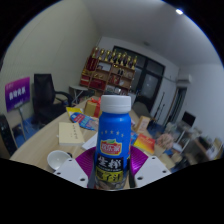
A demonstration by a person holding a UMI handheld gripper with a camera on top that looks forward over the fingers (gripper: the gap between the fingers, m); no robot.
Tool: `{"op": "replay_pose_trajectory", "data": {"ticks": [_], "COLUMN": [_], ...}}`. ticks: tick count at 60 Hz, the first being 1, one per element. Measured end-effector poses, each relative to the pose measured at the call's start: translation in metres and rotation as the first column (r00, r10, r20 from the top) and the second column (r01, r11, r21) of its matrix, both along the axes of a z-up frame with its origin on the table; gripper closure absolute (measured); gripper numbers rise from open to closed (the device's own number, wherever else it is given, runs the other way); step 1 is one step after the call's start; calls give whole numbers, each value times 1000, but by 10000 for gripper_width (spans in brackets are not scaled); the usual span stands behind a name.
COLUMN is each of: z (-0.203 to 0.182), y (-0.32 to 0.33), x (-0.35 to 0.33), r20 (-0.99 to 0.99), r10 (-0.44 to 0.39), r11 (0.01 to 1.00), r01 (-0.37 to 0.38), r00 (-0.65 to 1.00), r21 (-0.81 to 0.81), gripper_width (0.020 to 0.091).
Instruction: Pour water
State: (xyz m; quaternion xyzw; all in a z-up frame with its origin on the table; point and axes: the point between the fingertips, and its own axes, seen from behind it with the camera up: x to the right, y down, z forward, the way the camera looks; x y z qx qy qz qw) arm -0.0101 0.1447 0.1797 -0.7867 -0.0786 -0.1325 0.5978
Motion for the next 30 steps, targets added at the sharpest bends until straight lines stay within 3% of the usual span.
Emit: {"op": "replay_pose_trajectory", "data": {"ticks": [6, 7, 10, 14, 20, 21, 30], "z": [-40, -63, -58, -89, -97, -105, -100], "y": [4, -8, -1, 10, 5, 12, 4], "x": [0, -3, 6, 7, 24, 19, 19], "r20": [-139, -158, -191, -219, -294, -306, -297], "r10": [39, 41, 49, 55, 60, 63, 132], "r11": [999, 999, 998, 998, 998, 998, 990], "r01": [-41, -41, -53, -57, -64, -66, -110], "r00": [990, 987, 980, 974, 954, 950, 946], "r21": [-9, 4, -15, -6, -4, 0, 91], "gripper_width": [635, 634, 634, 637, 631, 602, 624]}}
